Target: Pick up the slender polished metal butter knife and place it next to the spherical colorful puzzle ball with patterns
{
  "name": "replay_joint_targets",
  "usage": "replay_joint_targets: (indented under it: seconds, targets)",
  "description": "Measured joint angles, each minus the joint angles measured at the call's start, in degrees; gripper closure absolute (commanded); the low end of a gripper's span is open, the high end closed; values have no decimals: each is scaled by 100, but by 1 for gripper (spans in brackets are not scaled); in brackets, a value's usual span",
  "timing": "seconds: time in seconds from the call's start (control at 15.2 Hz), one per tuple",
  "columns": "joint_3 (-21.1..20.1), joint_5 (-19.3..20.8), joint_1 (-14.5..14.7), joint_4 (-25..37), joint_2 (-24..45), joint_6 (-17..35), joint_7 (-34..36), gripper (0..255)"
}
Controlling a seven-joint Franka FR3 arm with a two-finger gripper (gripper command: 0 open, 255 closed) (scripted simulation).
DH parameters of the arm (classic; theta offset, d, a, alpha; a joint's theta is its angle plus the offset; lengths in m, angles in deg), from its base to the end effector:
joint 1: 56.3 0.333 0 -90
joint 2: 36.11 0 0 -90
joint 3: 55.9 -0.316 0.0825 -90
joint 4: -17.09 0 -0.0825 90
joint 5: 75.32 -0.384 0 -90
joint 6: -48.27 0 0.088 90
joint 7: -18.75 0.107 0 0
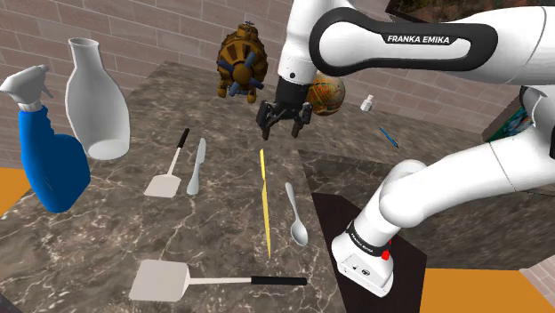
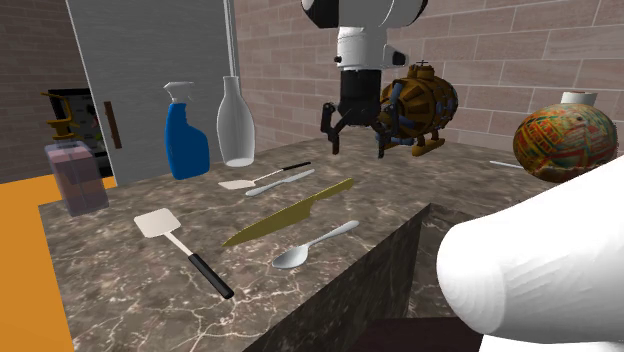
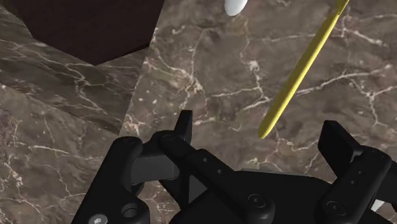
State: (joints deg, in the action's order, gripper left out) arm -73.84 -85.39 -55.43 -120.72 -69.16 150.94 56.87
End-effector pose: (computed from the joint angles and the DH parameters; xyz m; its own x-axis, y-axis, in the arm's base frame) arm 0.3507 0.1467 0.5025 0.9063 -0.4203 -0.0434 -0.4191 -0.9073 0.0337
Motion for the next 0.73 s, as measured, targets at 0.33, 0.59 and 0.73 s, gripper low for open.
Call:
replay_joint_targets:
  seconds: [0.33,0.59,0.73]
  targets:
    - [-530,-190,-81,312,742,718,956,0]
    - [-975,-99,-200,733,1571,1346,1798,0]
    - [-1155,22,-254,990,1954,1565,2228,0]
